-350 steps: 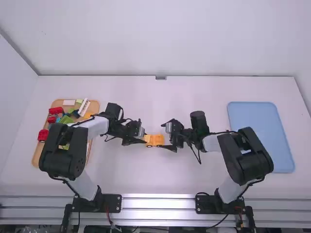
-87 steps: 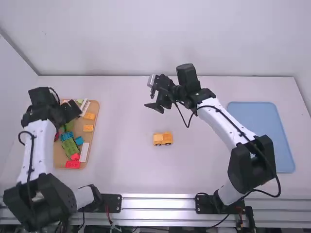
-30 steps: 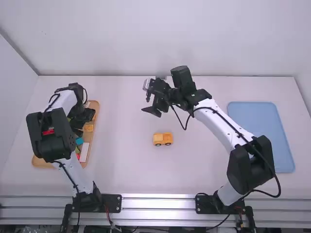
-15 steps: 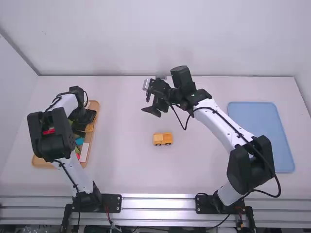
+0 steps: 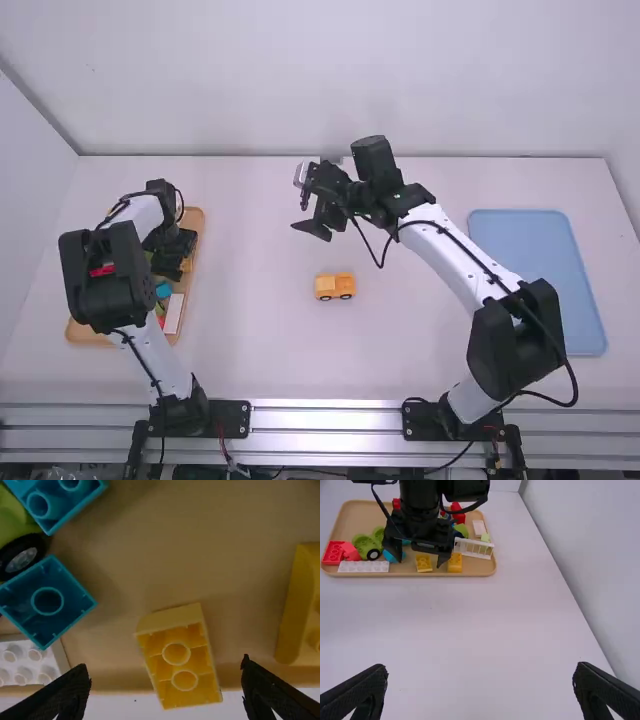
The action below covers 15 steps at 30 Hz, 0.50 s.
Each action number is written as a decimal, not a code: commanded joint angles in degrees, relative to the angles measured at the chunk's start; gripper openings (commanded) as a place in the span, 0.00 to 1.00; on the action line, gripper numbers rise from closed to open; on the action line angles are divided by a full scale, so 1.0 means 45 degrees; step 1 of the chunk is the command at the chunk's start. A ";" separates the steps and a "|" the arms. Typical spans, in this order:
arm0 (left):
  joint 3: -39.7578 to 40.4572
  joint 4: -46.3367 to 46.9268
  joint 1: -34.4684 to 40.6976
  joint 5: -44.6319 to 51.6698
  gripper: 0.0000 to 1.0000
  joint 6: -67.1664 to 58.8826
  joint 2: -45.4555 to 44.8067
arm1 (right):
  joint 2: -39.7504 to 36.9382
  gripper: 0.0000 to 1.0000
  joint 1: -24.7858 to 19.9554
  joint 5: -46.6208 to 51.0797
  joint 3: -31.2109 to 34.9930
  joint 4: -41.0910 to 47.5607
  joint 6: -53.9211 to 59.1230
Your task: Assemble lego blocks to make yellow taxi
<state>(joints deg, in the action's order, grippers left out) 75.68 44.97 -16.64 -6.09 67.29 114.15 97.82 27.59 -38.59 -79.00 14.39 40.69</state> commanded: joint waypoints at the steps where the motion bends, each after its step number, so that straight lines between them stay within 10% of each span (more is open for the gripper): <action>1: -0.0403 -0.0141 0.0097 -0.0117 0.80 0.0437 0.0136 | 0.0029 0.99 0.0024 -0.0083 -0.0369 0.0010 0.0073; 15: -0.0850 -0.1151 0.0131 0.0520 0.61 0.1583 0.0136 | 0.0029 0.99 0.0024 -0.0073 -0.0369 0.0058 0.0301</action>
<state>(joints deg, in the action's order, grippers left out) 72.25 39.33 -16.58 -4.34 72.44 114.15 97.82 27.57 -38.59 -79.00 14.55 42.11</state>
